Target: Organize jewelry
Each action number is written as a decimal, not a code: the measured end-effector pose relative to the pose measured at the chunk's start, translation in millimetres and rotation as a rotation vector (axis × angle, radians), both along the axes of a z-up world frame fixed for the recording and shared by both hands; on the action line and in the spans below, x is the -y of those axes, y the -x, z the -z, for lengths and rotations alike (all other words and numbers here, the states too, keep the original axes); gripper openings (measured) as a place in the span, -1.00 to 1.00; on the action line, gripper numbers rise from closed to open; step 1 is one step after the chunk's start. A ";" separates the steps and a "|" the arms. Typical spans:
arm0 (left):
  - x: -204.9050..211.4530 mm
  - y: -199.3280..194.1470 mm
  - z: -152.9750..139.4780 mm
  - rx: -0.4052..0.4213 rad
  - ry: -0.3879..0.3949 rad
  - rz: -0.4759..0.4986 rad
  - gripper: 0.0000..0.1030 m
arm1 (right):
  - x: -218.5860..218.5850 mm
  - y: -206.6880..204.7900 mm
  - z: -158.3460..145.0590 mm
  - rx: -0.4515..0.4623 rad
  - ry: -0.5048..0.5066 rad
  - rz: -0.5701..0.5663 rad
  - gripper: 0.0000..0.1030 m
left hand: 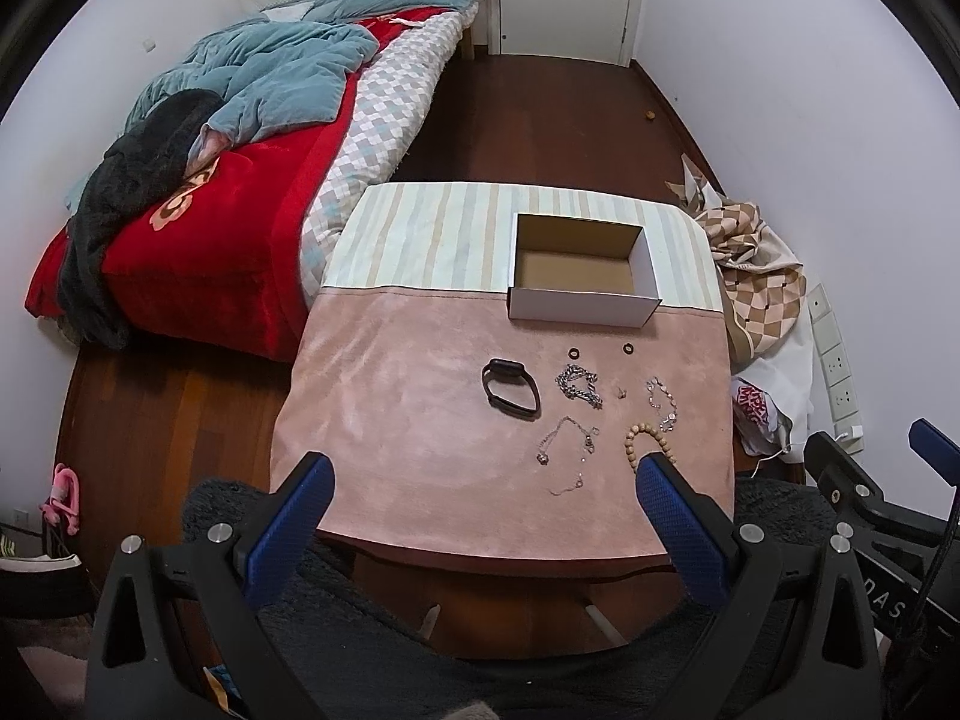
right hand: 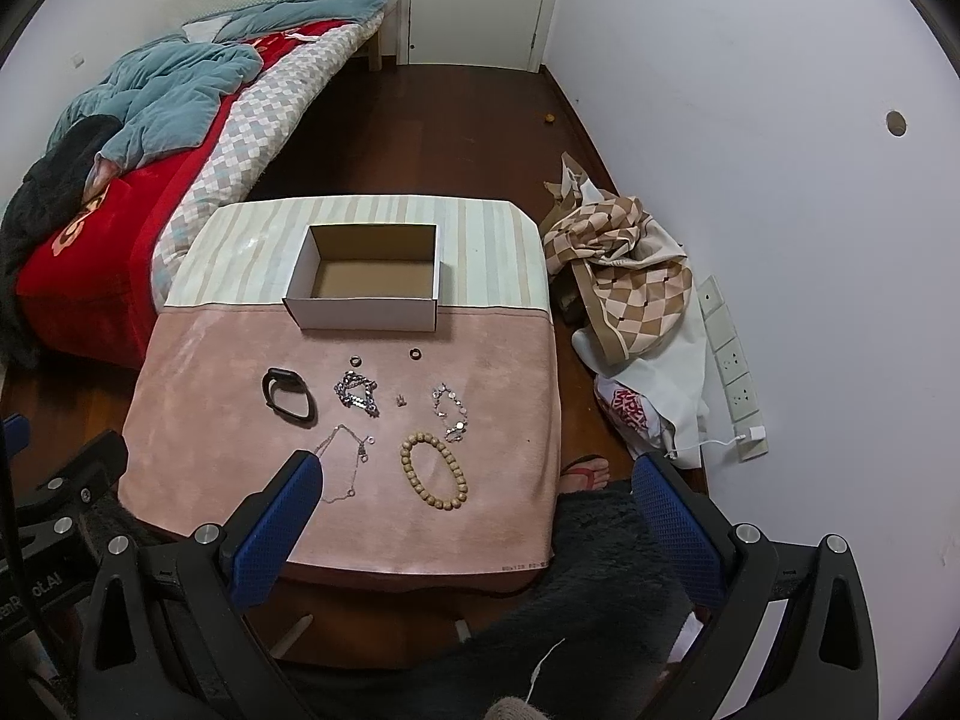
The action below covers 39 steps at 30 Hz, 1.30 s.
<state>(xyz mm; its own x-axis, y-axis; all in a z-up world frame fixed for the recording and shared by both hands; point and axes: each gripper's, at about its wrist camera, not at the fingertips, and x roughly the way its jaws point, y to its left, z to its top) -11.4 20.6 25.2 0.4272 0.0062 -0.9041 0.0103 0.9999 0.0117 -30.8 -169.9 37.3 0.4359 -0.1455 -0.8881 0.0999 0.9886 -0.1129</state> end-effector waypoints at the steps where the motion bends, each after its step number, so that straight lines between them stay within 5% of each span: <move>1: -0.2 0.1 -0.3 0.000 0.000 -0.002 1.00 | 0.0 -0.1 0.2 -0.001 0.000 0.000 1.00; 28: -0.1 -4.5 3.8 0.023 -0.012 -0.005 1.00 | -1.2 -0.3 -0.1 0.003 0.002 0.005 1.00; 32: 1.9 -20.8 32.8 0.009 -0.012 -0.010 1.00 | 8.8 -10.9 17.9 -0.014 0.002 0.009 1.00; 39: 20.1 -56.7 113.4 -0.082 -0.103 0.029 1.00 | 47.9 -46.2 108.9 -0.155 -0.008 0.065 1.00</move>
